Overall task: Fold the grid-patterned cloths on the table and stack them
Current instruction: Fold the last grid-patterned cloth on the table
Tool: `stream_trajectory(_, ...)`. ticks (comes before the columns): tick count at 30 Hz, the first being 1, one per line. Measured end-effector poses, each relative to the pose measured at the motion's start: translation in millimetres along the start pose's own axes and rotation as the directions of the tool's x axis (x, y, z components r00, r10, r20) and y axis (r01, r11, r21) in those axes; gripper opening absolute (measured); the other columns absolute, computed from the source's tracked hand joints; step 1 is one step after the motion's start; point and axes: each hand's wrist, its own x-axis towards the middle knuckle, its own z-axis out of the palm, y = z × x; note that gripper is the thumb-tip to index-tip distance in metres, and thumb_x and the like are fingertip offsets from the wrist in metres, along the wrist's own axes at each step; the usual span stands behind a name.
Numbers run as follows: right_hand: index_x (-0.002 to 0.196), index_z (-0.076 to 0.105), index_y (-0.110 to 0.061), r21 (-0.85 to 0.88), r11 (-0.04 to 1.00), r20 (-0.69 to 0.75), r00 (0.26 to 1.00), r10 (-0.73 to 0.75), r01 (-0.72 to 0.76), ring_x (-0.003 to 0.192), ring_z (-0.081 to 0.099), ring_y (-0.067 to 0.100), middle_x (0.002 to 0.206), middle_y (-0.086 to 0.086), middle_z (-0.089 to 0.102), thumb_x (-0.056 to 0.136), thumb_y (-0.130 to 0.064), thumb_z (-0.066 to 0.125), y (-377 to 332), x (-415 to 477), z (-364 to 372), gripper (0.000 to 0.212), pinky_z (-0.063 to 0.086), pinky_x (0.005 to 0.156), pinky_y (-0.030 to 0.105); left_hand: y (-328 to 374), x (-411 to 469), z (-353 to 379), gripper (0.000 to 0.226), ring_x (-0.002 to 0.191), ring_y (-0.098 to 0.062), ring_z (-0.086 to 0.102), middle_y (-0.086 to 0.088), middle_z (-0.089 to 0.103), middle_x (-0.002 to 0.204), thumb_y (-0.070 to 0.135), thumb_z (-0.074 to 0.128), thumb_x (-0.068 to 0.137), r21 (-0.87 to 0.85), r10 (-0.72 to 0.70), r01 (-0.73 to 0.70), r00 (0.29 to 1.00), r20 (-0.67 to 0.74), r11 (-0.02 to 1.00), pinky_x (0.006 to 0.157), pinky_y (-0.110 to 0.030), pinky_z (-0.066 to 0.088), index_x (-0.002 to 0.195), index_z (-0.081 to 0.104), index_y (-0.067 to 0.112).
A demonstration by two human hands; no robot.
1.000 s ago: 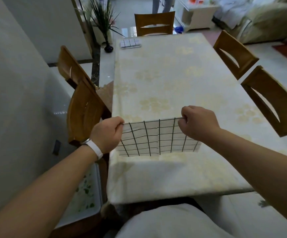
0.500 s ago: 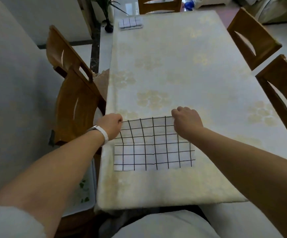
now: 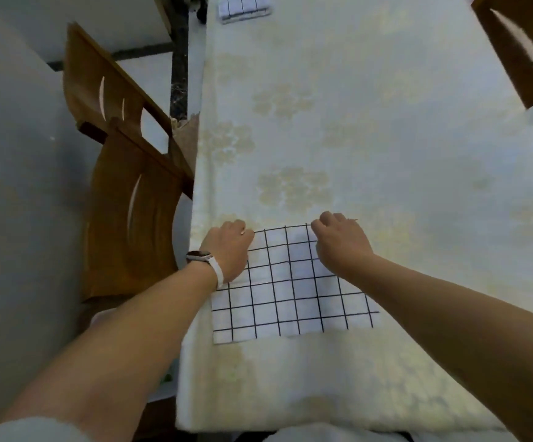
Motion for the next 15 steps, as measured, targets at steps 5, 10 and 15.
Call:
stream_trajectory(5,0.108,0.058,-0.01,0.102,0.994,0.083,0.996,-0.042,0.033,0.096,0.053,0.029,0.106,0.01,0.058,0.088,-0.013,0.049,-23.7,-23.7,16.6,0.022,0.039,0.07,0.035,17.5,31.5,7.3,0.022,0.087,-0.03,0.051,-0.009,0.056,0.107,0.011,0.049,0.084,0.001,0.234,-0.234,0.972,0.03,0.972,0.063,-0.034,0.03,0.103,0.059,0.013)
stream_trajectory(10,0.109,0.057,-0.012,0.263,0.962,0.162,0.986,0.032,-0.074,0.096,0.053,0.026,0.105,0.007,0.057,0.094,-0.024,0.045,-54.4,-56.0,28.9,0.023,0.042,0.073,0.034,35.6,54.2,-0.6,0.026,0.093,-0.03,0.049,-0.008,0.05,0.111,0.01,0.048,0.087,0.012,0.265,-0.267,0.96,0.089,0.964,0.065,-0.035,0.029,0.111,0.054,0.016)
stream_trajectory(15,0.11,0.054,-0.015,0.319,0.921,0.24,0.959,0.148,-0.222,0.1,0.051,0.024,0.107,0.003,0.054,0.092,-0.038,0.045,-75.3,-70.1,40.8,0.03,0.046,0.075,0.036,38.8,61.7,4.5,0.032,0.095,-0.029,0.048,-0.008,0.048,0.115,0.005,0.052,0.083,0.041,0.354,-0.36,0.928,0.114,0.932,0.064,-0.036,0.028,0.112,0.052,0.018)
